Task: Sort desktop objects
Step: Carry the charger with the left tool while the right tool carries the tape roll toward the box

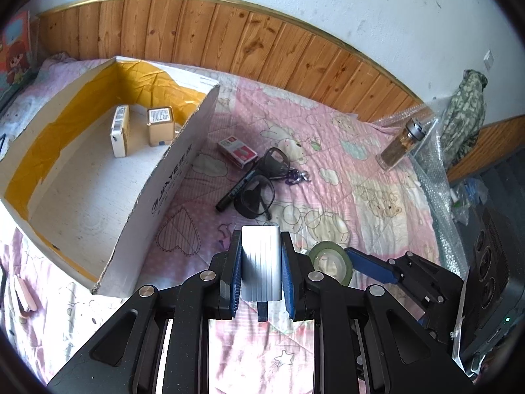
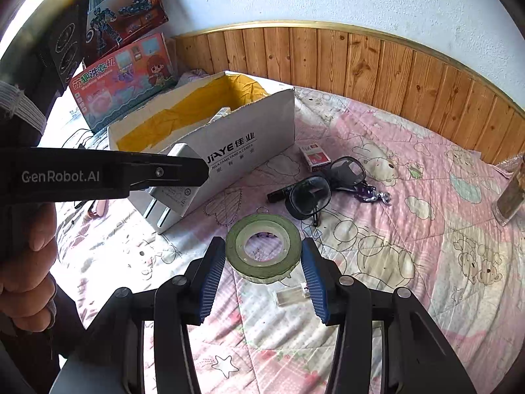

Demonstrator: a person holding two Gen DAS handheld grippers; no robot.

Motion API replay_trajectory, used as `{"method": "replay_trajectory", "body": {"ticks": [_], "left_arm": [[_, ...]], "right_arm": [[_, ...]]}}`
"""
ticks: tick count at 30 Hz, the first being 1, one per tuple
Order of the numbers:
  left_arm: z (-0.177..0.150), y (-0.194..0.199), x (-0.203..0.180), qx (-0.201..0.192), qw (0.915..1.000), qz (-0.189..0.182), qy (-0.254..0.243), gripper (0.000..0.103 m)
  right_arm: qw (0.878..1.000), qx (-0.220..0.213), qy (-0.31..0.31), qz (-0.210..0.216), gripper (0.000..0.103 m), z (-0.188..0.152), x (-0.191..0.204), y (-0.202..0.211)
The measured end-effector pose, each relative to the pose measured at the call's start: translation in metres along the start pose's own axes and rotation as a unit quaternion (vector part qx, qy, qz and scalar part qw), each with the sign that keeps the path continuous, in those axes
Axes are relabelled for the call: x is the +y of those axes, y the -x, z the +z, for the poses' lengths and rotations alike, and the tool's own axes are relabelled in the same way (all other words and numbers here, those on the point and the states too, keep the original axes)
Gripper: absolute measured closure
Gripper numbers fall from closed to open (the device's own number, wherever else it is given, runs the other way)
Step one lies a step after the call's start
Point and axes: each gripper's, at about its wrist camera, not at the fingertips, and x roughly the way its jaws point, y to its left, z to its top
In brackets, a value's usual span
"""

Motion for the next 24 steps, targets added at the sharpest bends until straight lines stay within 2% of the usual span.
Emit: {"method": "replay_trajectory", "body": {"ticks": [16, 24], "left_arm": [[0.028, 0.051, 0.041, -0.051, 0.9967, -0.013, 0.062, 0.082], [0.041, 0.064, 0.064, -0.067, 0.9953, 0.005, 0.07, 0.082]], "right_arm": [[0.999, -0.031, 0.011, -0.005, 0.054, 0.029, 0.026, 0.029], [0.999, -0.035, 0.028, 0.006, 0.054, 0.049, 0.052, 0.023]]}}
